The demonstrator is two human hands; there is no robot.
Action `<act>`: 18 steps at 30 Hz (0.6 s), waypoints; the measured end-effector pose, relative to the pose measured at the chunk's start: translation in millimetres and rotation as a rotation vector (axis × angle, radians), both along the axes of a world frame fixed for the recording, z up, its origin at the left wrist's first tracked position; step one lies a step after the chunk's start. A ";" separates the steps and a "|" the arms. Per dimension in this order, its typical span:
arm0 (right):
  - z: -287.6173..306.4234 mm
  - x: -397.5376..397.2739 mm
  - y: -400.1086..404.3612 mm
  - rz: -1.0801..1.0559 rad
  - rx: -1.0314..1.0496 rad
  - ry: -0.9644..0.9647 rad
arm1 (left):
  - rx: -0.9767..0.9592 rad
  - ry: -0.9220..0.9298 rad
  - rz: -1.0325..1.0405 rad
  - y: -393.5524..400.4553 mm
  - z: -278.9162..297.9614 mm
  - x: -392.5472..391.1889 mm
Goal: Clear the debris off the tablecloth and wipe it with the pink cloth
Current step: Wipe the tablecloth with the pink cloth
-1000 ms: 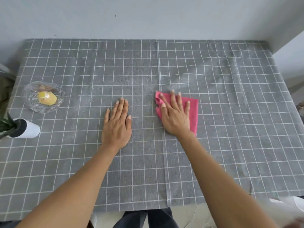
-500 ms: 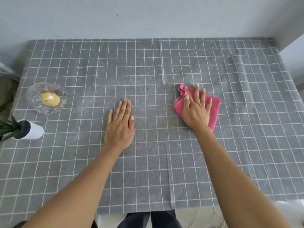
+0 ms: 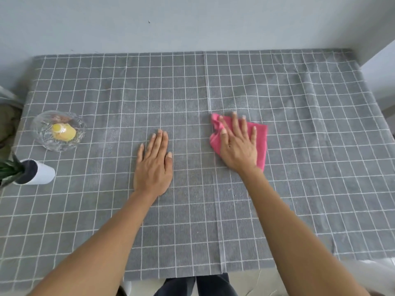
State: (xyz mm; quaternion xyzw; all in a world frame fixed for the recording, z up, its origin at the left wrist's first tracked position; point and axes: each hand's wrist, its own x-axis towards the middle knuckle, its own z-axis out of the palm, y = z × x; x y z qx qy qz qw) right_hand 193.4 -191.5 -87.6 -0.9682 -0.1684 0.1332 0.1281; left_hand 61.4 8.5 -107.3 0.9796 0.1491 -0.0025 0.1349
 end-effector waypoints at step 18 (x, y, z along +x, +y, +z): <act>2.2 -9.6 74.4 0.139 0.091 0.011 | 0.021 0.013 0.012 -0.7 0.8 1.0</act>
